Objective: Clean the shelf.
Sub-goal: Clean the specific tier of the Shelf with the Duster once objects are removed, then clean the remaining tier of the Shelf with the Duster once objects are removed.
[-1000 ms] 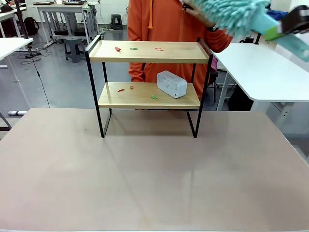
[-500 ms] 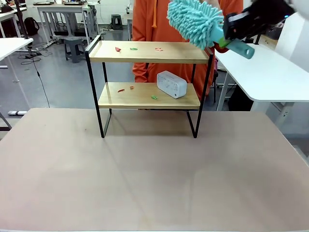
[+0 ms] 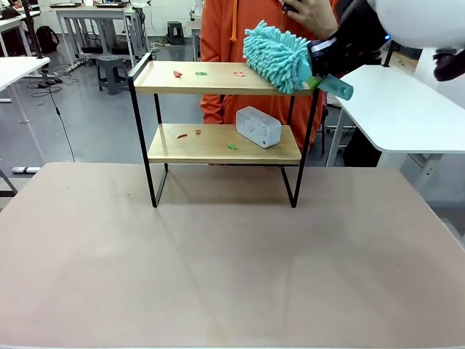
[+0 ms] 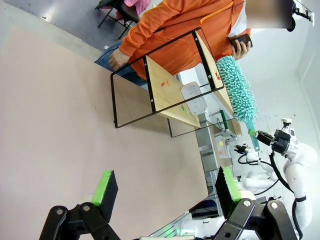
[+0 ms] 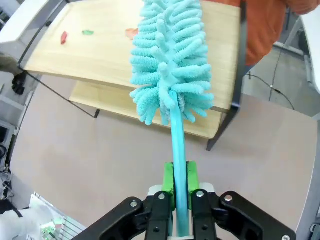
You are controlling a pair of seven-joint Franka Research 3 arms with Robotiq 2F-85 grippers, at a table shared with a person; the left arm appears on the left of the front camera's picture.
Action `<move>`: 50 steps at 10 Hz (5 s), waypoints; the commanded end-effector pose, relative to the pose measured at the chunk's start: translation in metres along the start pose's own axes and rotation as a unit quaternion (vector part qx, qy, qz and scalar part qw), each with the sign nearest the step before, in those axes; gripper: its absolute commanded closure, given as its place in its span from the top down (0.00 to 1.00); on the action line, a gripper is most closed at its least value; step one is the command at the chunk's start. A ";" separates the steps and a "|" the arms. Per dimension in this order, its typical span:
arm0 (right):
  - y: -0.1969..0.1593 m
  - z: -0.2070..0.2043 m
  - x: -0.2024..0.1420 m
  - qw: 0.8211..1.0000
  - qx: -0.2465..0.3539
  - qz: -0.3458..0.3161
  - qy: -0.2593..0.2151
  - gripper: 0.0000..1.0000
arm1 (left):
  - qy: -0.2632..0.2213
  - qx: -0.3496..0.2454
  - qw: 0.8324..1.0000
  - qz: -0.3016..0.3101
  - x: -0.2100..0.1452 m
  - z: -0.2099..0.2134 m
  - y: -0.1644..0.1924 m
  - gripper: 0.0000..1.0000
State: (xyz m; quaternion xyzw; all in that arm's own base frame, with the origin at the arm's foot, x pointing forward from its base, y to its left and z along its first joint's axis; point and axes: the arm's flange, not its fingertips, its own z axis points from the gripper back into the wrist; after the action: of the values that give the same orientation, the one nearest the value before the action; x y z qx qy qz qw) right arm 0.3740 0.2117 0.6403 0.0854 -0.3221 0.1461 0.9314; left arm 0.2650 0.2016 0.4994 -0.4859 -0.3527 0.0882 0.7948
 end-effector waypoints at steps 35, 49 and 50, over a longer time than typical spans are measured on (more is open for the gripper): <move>-0.279 0.123 -0.288 0.911 0.232 -0.333 0.074 0.12 | -0.008 -0.008 1.000 -0.008 0.000 -0.003 0.000 1.00; -0.279 0.123 -0.288 0.911 0.232 -0.333 0.074 0.12 | -0.008 -0.008 1.000 -0.008 0.000 -0.003 0.000 1.00; -0.279 0.123 -0.286 0.908 0.225 -0.344 0.079 0.12 | -0.008 -0.008 1.000 -0.008 0.000 -0.003 0.000 1.00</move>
State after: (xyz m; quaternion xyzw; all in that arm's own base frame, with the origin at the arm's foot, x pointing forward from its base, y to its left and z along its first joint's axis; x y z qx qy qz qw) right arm 0.1802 -0.1443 0.5387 0.3860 -0.1567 -0.1087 0.9026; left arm 0.2650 0.2012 0.4999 -0.4849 -0.3527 0.0881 0.7954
